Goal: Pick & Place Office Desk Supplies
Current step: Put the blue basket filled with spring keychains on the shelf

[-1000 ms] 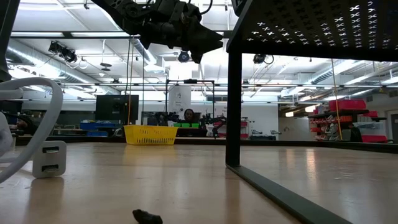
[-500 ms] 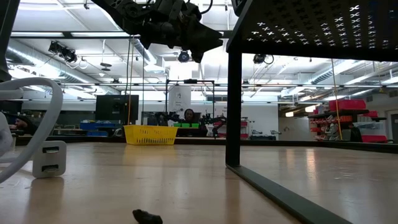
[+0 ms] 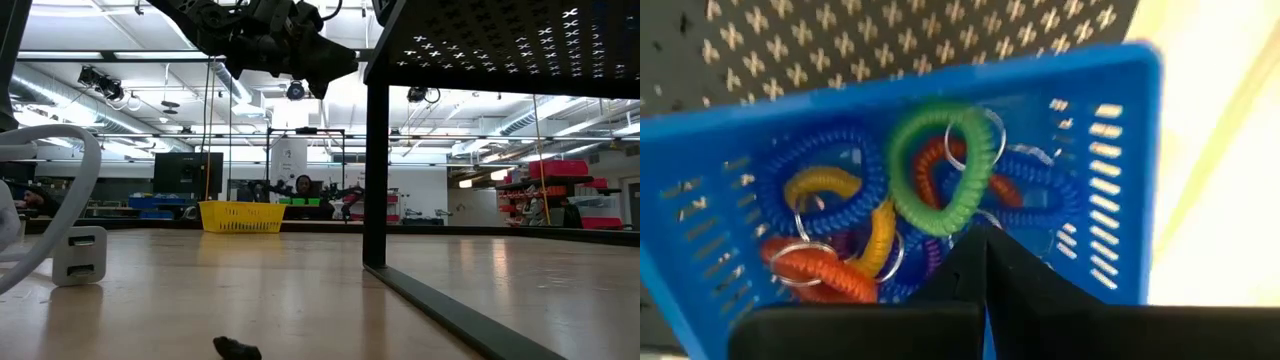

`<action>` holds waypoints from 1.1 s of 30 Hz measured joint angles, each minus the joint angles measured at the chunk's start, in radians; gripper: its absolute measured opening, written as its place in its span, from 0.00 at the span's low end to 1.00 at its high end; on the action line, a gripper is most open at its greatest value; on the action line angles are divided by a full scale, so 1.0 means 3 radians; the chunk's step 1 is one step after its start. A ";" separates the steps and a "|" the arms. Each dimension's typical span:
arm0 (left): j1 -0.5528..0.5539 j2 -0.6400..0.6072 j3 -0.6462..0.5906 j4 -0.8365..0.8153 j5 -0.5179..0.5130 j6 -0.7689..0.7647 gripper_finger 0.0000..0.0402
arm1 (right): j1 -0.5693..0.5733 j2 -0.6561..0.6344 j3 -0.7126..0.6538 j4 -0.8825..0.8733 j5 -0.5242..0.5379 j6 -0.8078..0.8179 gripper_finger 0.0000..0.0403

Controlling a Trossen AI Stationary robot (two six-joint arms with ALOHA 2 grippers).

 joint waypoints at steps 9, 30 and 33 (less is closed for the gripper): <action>0.0001 0.0000 0.0000 0.0000 0.0073 0.0056 0.34 | -0.0069 -0.0001 -0.0080 0.0002 -0.0178 0.0193 0.00; -0.0001 -0.0001 0.0000 0.0001 0.0076 0.0064 0.34 | -0.0418 -0.0124 0.0205 0.0000 0.0414 0.0912 0.00; -0.0001 -0.0001 0.0000 0.0004 0.0076 0.0064 0.34 | -0.0600 -0.0130 0.0205 0.0000 0.0438 0.1071 0.00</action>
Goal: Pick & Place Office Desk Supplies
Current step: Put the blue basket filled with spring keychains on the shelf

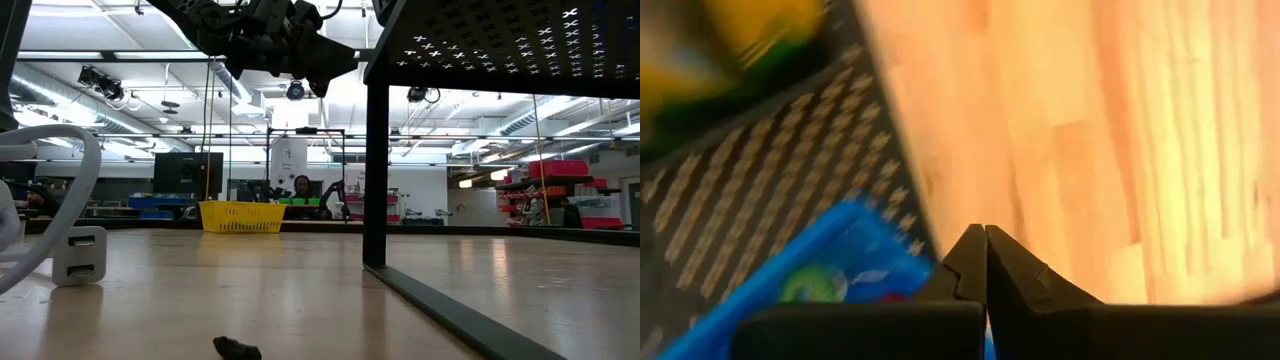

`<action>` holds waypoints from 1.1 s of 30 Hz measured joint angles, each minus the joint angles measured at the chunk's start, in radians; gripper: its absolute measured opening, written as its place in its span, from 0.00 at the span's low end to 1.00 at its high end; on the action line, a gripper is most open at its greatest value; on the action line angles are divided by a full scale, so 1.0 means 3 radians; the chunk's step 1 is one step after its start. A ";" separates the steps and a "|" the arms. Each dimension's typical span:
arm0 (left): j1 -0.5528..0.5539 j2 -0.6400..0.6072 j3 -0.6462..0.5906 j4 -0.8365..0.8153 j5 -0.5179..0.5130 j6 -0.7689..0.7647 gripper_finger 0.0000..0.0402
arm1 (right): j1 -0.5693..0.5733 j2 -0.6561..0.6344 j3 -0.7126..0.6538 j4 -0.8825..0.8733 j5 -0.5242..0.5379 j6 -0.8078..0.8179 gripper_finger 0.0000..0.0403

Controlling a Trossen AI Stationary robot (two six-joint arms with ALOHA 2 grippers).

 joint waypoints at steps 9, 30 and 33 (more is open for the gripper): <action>-0.0001 0.0000 0.0000 0.0007 0.0010 -0.0008 0.34 | -0.0425 0.0000 0.0000 0.0001 -0.0175 -0.0281 0.00; -0.0001 0.0000 0.0000 0.0008 0.0034 0.0021 0.34 | -0.0353 0.0000 0.0000 0.0001 -0.1293 -0.0614 0.00; -0.0001 0.0000 0.0000 0.0008 0.0035 0.0022 0.34 | -0.0184 0.0000 0.0000 0.0001 -0.1648 -0.0630 0.00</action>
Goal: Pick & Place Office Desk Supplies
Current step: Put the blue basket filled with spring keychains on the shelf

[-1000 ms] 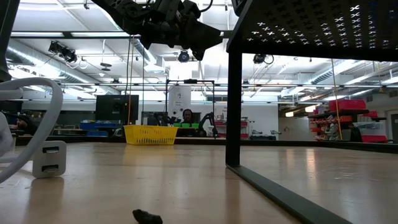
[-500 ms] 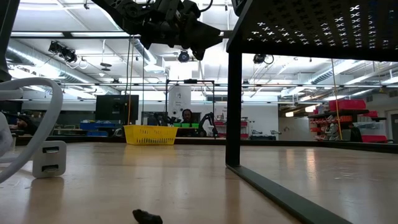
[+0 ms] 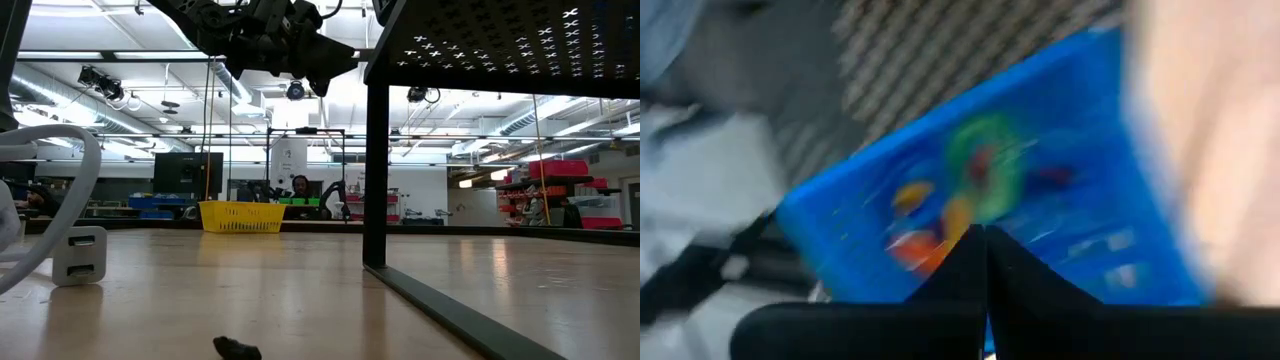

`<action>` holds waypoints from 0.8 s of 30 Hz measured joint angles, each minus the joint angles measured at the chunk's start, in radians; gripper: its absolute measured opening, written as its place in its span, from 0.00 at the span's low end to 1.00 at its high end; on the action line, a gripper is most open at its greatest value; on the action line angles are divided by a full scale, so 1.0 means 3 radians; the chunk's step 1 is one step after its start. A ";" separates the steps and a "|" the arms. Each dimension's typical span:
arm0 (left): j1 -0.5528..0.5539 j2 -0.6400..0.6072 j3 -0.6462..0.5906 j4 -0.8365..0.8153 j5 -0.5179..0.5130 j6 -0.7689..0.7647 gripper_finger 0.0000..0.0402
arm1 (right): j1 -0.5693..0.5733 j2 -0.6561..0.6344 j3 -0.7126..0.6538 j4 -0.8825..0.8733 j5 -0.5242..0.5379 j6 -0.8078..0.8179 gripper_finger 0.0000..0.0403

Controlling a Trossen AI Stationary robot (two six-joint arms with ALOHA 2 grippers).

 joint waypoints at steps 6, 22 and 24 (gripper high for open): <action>0.0000 0.0000 0.0000 0.0000 0.0000 0.0058 0.34 | 0.0400 0.0000 0.0000 0.0000 -0.0727 0.0265 0.00; -0.0003 0.0000 0.0000 0.0000 0.0088 0.0066 0.34 | 0.1267 0.0001 -0.0671 -0.0003 -0.1331 0.1139 0.00; -0.0003 0.0000 0.0000 0.0002 0.0087 0.0066 0.34 | 0.1318 0.0001 -0.0806 -0.0004 -0.1202 0.1153 0.00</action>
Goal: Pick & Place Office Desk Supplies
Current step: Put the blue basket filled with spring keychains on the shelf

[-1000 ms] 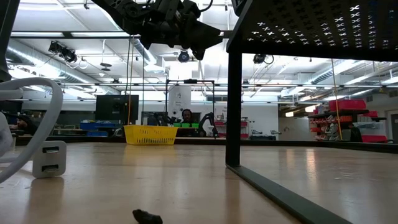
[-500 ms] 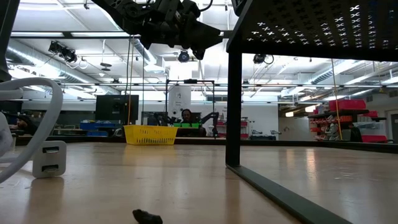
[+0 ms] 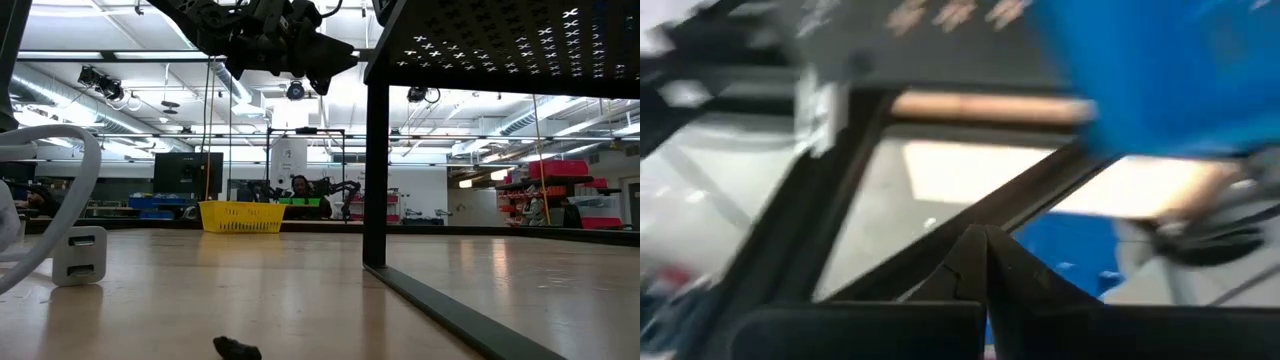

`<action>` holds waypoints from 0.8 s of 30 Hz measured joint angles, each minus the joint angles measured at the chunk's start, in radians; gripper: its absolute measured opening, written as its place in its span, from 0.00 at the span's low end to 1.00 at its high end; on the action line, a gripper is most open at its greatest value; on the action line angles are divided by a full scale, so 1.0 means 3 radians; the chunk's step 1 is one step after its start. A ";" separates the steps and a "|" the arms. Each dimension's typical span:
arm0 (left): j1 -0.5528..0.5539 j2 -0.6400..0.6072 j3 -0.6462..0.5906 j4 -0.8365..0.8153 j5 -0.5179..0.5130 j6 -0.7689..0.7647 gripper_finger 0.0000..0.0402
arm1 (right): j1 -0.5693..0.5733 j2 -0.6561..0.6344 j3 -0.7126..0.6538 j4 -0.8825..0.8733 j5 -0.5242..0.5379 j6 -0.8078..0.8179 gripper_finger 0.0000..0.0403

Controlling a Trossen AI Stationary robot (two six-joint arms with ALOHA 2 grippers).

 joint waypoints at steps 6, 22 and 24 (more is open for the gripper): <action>0.0000 0.0000 0.0000 0.0003 0.0001 -0.0026 0.34 | 0.0062 0.0001 -0.0162 0.0004 0.0864 -0.0058 0.00; 0.0000 0.0000 0.0000 0.0005 0.0000 -0.0063 0.34 | 0.0176 0.0001 -0.0246 0.0002 0.1591 -0.0631 0.00; -0.0001 0.0000 0.0000 0.0005 -0.0002 -0.0062 0.34 | 0.0175 0.0001 -0.0246 -0.0001 0.1667 -0.0693 0.00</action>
